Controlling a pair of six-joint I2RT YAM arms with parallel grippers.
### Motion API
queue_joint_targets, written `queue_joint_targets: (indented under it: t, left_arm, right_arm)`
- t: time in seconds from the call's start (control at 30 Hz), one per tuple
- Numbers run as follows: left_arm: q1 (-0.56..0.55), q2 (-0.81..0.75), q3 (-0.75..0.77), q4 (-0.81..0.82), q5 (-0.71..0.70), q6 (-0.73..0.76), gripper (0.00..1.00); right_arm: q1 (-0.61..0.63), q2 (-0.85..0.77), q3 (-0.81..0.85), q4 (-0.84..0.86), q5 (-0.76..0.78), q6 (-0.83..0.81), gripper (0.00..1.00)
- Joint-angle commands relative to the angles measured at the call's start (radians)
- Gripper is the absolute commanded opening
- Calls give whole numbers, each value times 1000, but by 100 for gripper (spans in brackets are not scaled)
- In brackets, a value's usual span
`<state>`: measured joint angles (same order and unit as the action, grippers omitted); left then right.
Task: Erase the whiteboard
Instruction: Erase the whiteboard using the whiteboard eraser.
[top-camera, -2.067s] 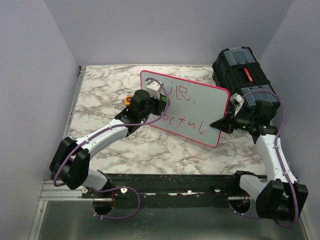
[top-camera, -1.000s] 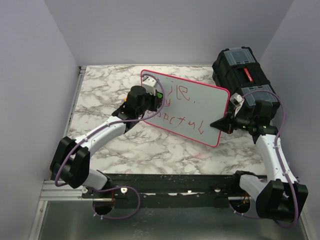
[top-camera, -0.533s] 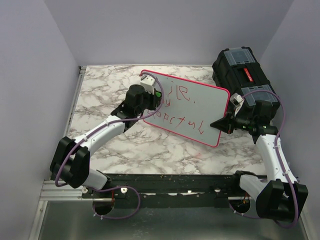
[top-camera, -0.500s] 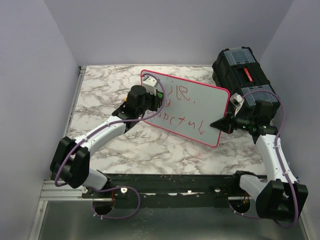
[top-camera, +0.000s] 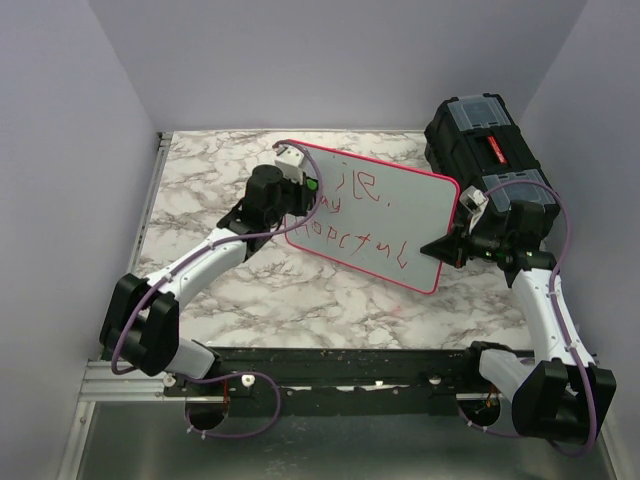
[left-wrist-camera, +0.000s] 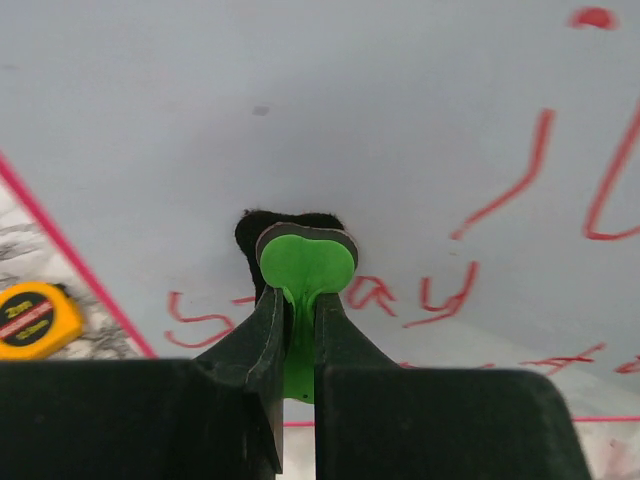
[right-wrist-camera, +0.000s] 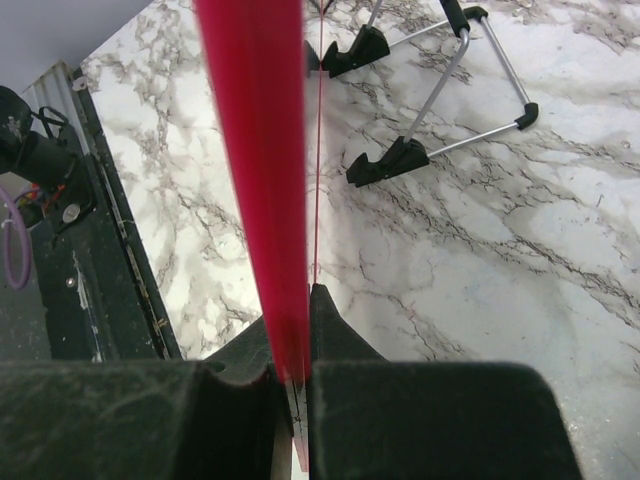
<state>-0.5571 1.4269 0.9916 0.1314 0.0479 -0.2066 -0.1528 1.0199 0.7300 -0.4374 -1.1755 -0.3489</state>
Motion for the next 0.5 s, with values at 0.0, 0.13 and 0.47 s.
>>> queue_joint_targets:
  t: [0.0, 0.13, 0.47]
  left_arm:
    - [89, -17, 19, 8, 14, 3, 0]
    - [79, -16, 39, 7, 47, -5, 0]
    - [-80, 6, 84, 27, 8, -5, 0]
  right_arm:
    - [5, -19, 14, 28, -24, -54, 1]
    - [5, -14, 15, 28, -26, -54, 1]
    - [5, -12, 13, 28, -18, -55, 0]
